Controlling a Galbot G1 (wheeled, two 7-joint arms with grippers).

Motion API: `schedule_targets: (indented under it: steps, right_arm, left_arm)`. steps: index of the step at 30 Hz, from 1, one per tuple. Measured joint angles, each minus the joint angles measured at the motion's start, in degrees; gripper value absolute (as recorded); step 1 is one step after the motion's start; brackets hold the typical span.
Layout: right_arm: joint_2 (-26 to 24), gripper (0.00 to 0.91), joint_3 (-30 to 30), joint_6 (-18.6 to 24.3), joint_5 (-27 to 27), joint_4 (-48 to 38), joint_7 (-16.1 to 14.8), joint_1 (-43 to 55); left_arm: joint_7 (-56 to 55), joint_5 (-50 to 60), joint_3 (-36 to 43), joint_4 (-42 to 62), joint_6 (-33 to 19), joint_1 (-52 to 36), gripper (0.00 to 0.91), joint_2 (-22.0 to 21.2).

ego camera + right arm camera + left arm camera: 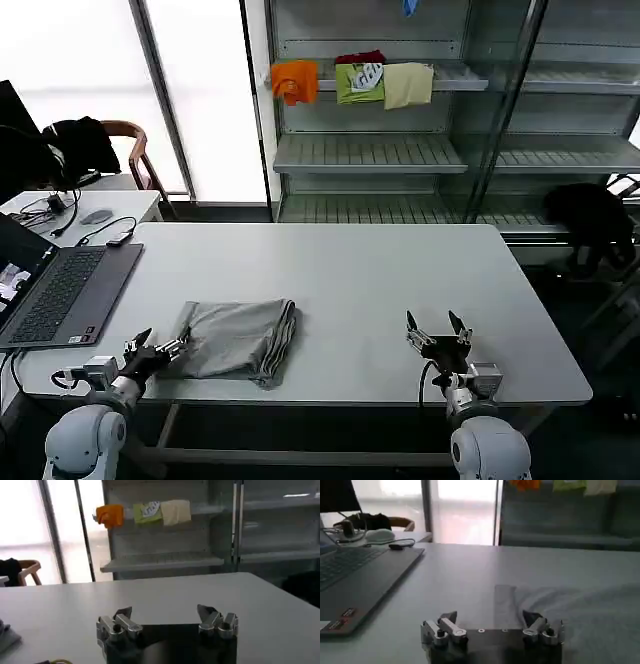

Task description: Fold and organize the clothes.

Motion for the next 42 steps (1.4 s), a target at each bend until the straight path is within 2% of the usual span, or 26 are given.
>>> schedule_targets:
  steps: [9,11,14,15,17,18,20,23,24,25,26,27,29,42]
  right_arm:
    - [0.08,0.907,-0.04,-0.09,0.30,0.04,0.07,0.05]
    - [0.10,0.907,-0.10,-0.15,0.37,0.10,0.10,0.06]
    - [0.20,0.907,-0.23,-0.21,0.37,0.20,0.19,0.06]
    - [0.26,0.907,-0.27,-0.21,0.36,0.23,0.20,0.02]
    - [0.34,0.907,-0.34,-0.22,0.32,0.25,0.21,-0.09]
    - [0.35,0.907,-0.35,-0.22,0.31,0.30,0.22,-0.15]
    - [0.34,0.907,-0.35,-0.23,0.30,0.40,0.24,-0.21]
    - [0.26,0.907,-0.27,-0.23,0.31,0.54,0.30,-0.23]
    - [0.25,0.907,-0.26,-0.23,0.31,0.58,0.33,-0.22]
    - [0.25,0.907,-0.25,-0.23,0.31,0.60,0.36,-0.22]
    - [0.26,0.907,-0.24,-0.23,0.32,0.60,0.41,-0.22]
    - [0.27,0.907,-0.23,-0.24,0.33,0.61,0.45,-0.21]
    - [0.32,0.907,-0.22,-0.24,0.33,0.68,0.55,-0.25]
    - [0.31,0.907,-0.03,-0.24,0.43,1.49,0.72,-1.11]
  left_arm:
    - [-0.47,-4.85,0.19,-0.76,-2.19,1.60,0.907,-0.35]
    - [-0.74,-5.13,0.48,-0.69,-2.83,2.14,0.877,-0.49]
    - [-1.04,-5.21,0.87,-0.20,-3.36,2.30,0.766,-0.66]
    - [-1.11,-5.29,0.96,-0.04,-3.46,2.32,0.766,-0.66]
    - [-1.28,-5.49,1.05,0.33,-3.54,2.33,0.675,-0.66]
    - [-1.34,-5.62,1.09,0.49,-3.54,2.32,0.675,-0.66]
    - [-1.36,-5.73,1.18,0.74,-3.55,2.31,0.504,-0.66]
    - [-1.34,-5.91,1.29,0.82,-3.52,2.44,0.363,-0.73]
    - [-1.31,-5.95,1.36,0.82,-3.49,2.57,0.262,-0.78]
    - [-1.26,-5.99,1.44,0.81,-3.49,2.69,0.212,-0.82]
    - [-1.20,-6.09,1.50,0.78,-3.50,2.81,0.081,-0.86]
    - [-1.11,-6.24,1.55,0.71,-3.50,2.95,0.040,-0.89]
    - [-0.89,-6.47,1.65,0.58,-3.46,3.14,0.010,-0.94]
    - [-0.63,-6.80,2.50,0.19,-3.42,3.12,0.010,-1.37]
